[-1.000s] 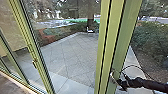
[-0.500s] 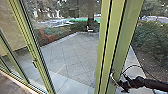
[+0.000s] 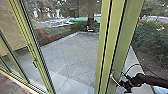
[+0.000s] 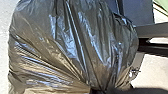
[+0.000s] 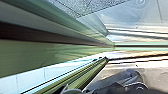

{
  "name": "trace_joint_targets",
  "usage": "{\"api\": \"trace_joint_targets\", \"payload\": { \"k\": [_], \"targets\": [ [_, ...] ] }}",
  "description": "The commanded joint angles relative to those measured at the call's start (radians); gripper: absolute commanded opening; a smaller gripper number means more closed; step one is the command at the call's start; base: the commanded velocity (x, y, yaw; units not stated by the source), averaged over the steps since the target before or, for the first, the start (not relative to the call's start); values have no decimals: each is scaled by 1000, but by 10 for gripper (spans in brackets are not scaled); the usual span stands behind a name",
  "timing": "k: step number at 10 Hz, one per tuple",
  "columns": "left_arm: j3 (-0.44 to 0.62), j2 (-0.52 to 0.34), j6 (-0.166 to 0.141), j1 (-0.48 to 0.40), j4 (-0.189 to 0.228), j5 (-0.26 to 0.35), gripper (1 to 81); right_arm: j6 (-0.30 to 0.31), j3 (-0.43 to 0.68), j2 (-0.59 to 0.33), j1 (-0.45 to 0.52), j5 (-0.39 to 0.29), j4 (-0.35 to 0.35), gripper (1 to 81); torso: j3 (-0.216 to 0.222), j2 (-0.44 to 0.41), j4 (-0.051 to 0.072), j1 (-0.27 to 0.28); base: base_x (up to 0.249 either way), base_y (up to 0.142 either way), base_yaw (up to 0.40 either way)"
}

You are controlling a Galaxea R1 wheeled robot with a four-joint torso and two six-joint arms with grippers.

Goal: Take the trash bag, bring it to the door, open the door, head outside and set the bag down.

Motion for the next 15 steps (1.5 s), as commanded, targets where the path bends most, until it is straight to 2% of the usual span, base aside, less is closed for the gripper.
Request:
{"api": "trace_joint_targets", "payload": {
  "k": [1, 4, 8, 9, 10, 11, 12, 14, 15],
  "targets": [
    [4, -9, 0, -23, -13, 82, 10, -36, -103, -112, 380, -21, -244, 811, 0, 0, 0, 0, 0, 0, 0],
    [4, -9, 0, -23, -13, 82, 10, -38, -107, -123, 417, -56, -275, 811, 0, 0, 0, 0, 0, 0, 0],
    [4, -6, 0, -23, -13, 82, 10, -84, -76, -166, 440, -107, -329, 811, -1, 1, 1, 1, 0, 0, 0],
    [4, -8, 0, -23, -13, 82, 10, -84, -71, -177, 444, -116, -341, 811, 61, 1, 1, 1, 0, 0, 0],
    [4, -8, 0, -23, -14, 82, 10, -93, -59, -186, 450, -130, -344, 811, 65, 1, 1, 1, 0, 0, 0],
    [4, -8, 0, -23, -14, 82, 10, -104, -56, -189, 455, -153, -347, 811, 13, 2, 1, 2, 0, 0, 0],
    [4, -8, 0, -23, -14, 82, 10, -125, -59, -190, 449, -165, -355, 811, 19, 2, 2, 2, 0, 0, 0],
    [4, -11, 0, -20, -14, 80, 10, -195, -67, -199, 437, -295, -446, 811, 21, 2, 2, 2, 0, 0, 0],
    [4, -11, 0, -20, -14, 80, 10, -246, -68, -218, 438, -345, -470, 811, 21, 2, 2, 2, 0, 0, 0]
  ]
}}
